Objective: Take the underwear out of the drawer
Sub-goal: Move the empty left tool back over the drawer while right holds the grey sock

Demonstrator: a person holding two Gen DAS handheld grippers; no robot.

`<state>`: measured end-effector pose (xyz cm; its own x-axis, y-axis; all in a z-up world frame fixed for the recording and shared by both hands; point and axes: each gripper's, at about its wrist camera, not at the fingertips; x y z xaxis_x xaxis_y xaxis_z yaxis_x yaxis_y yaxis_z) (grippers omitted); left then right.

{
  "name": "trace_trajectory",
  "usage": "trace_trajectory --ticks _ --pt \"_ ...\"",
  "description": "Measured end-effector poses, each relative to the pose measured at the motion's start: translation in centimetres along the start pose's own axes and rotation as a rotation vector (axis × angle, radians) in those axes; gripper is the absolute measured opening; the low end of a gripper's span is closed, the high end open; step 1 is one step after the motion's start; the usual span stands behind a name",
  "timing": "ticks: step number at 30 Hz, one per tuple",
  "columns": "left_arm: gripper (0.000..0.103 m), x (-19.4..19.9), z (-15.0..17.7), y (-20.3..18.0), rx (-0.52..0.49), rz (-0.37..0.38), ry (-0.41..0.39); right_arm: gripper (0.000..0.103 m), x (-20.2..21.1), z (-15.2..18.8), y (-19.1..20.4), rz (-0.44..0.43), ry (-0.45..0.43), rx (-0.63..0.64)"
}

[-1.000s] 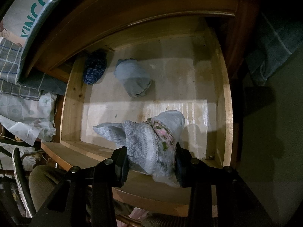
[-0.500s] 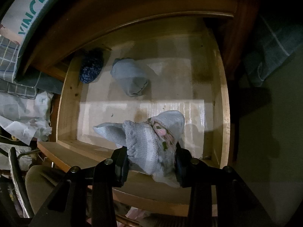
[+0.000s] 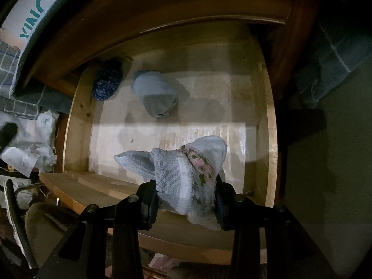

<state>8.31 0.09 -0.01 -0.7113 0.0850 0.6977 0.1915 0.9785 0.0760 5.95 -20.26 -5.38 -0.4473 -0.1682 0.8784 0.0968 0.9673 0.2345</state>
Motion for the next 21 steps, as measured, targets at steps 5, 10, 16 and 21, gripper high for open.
trace_trajectory --ticks 5,10,16,21 --pt "0.065 -1.1 1.4 0.4 0.054 -0.003 0.018 0.037 0.0 0.0 0.1 0.019 -0.003 0.007" --pt "0.065 -2.0 2.1 0.5 0.072 0.019 0.051 0.037 0.0 0.0 0.3 0.044 -0.003 0.023" --pt "0.065 -1.8 2.3 1.0 0.097 0.027 0.026 0.038 0.2 0.0 0.5 0.069 -0.01 0.036" --pt "0.065 -2.2 2.3 1.8 0.143 0.026 0.044 0.038 0.5 0.2 1.0 0.104 -0.026 0.07"
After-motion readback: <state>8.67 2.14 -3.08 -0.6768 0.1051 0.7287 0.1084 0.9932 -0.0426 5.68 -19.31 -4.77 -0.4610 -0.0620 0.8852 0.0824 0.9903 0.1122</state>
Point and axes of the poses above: each gripper's, at about its wrist camera, not at the fingertips, and x roughly against the way its jaws point, y to its left, z to its underside, and after that the axes turned 12 degrees about -y, right-handed
